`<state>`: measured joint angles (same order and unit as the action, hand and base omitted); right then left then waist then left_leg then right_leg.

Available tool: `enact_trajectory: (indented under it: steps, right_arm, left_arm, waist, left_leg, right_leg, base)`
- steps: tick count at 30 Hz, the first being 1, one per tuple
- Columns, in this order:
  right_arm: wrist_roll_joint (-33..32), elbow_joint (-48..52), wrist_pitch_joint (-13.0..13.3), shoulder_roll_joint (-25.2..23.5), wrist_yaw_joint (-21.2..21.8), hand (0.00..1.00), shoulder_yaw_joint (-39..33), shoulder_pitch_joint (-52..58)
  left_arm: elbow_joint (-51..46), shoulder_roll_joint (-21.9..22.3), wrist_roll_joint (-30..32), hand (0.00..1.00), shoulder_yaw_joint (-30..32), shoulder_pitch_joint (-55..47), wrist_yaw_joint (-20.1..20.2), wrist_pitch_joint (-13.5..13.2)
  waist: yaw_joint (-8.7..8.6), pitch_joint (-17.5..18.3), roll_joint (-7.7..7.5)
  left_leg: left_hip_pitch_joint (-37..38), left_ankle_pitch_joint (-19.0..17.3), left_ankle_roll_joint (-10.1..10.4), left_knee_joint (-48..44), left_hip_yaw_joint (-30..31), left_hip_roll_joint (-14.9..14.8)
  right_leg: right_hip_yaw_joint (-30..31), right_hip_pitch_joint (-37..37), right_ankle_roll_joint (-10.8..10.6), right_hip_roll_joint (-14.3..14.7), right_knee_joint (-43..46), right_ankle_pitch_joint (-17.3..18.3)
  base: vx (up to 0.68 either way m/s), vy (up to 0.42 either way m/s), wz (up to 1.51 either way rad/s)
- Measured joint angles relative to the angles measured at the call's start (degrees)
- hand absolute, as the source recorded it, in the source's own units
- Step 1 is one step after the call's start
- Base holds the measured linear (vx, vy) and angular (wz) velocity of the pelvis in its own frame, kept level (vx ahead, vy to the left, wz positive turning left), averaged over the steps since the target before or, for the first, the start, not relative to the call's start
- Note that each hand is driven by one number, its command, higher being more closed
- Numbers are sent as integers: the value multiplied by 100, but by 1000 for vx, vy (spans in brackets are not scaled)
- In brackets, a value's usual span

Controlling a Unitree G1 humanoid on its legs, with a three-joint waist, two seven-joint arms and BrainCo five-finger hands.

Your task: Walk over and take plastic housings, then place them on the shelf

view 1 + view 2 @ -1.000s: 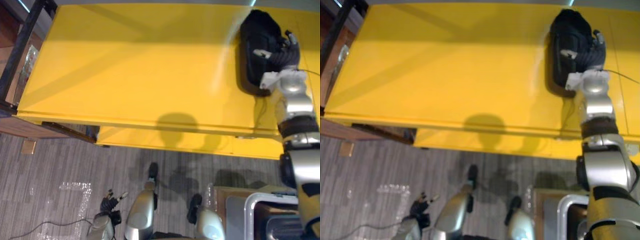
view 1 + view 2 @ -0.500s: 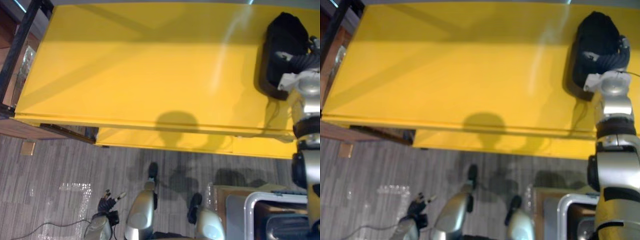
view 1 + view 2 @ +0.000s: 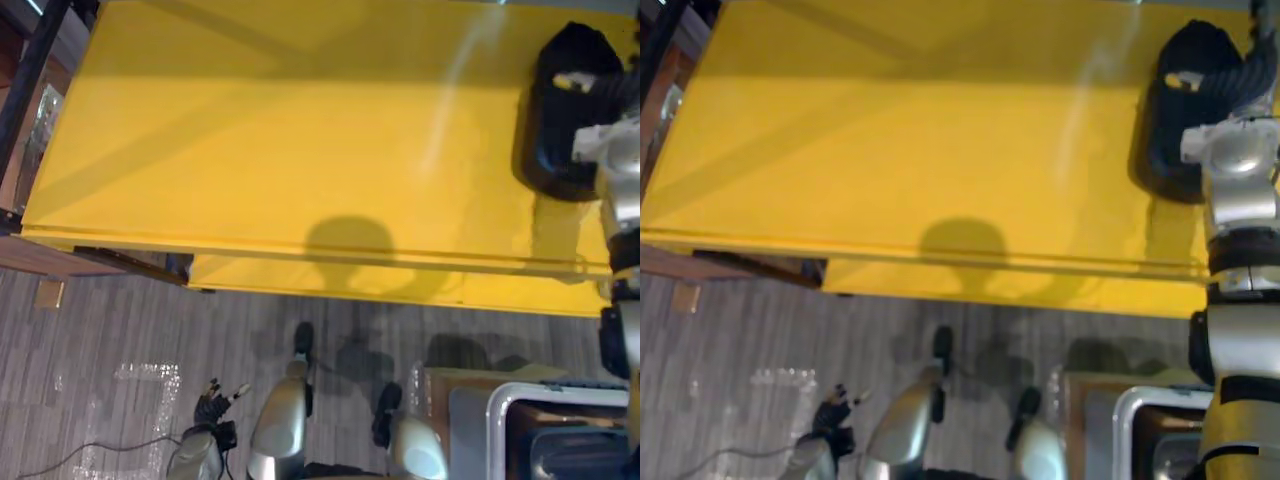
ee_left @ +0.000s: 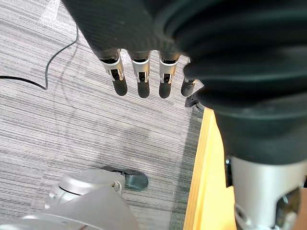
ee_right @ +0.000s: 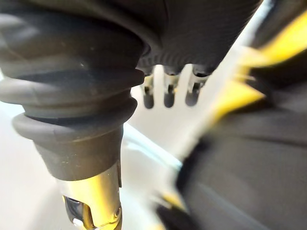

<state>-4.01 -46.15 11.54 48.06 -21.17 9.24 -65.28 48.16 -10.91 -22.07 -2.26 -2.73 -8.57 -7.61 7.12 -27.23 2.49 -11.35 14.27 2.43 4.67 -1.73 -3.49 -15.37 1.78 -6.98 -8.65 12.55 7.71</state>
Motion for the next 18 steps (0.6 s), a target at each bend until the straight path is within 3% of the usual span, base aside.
enact_trajectory:
  steps: [4, 8, 12, 13, 15, 18]
  right_arm:
    - [155, 543, 165, 117, -830, 0, -30, -75]
    - [72, 926, 188, 117, -1124, 0, -476, 97]
    - [-201, 2184, 295, 105, -318, 0, -1045, 1201]
    - [-179, 2607, 185, 91, 79, 0, -1035, 1595]
    - [-59, 3030, -74, 49, 458, 0, -1038, 2132]
    - [55, 3216, -438, -117, 812, 0, -1051, 2619]
  left_arm:
    - [-6, -3, 1, 0, 141, -2, -2, -4]
    - [-49, -11, 2, 0, 213, -3, 0, -40]
    - [-136, -57, 2, 0, 298, -96, -2, -68]
    - [-214, -74, 17, 0, 391, -180, -2, -62]
    - [-207, -169, 60, 0, 391, -197, -3, -31]
    - [-204, -218, 64, 0, 458, -195, -13, -21]
  waist:
    - [-12, -13, -108]
    - [-27, -18, -186]
    - [-88, -15, -350]
    - [-173, -10, -428]
    - [-266, -8, -544]
    - [-334, 0, -660]
  left_leg:
    - [-9, -4, -6, 0, -24, -3]
    - [-4, -9, -14, 0, -44, 1]
    - [33, -53, -32, 1, -142, 5]
    - [40, -59, -37, 2, -165, 8]
    - [48, -65, -38, 2, -192, 7]
    - [72, -90, -50, 24, -283, -3]
  right_leg:
    - [19, -9, -2, 9, -69, -47]
    - [32, -57, -12, 18, -188, -124]
    - [126, -82, -29, 15, -288, -185]
    - [142, -85, -33, 10, -301, -192]
    - [169, -80, -37, 8, -310, -198]
    - [259, -57, -41, 11, -329, -219]
  base:
    - [2, -2, -1]
    - [3, -3, -1]
    - [11, -2, -10]
    - [19, -11, -13]
    - [16, -14, -8]
    - [0, -12, -15]
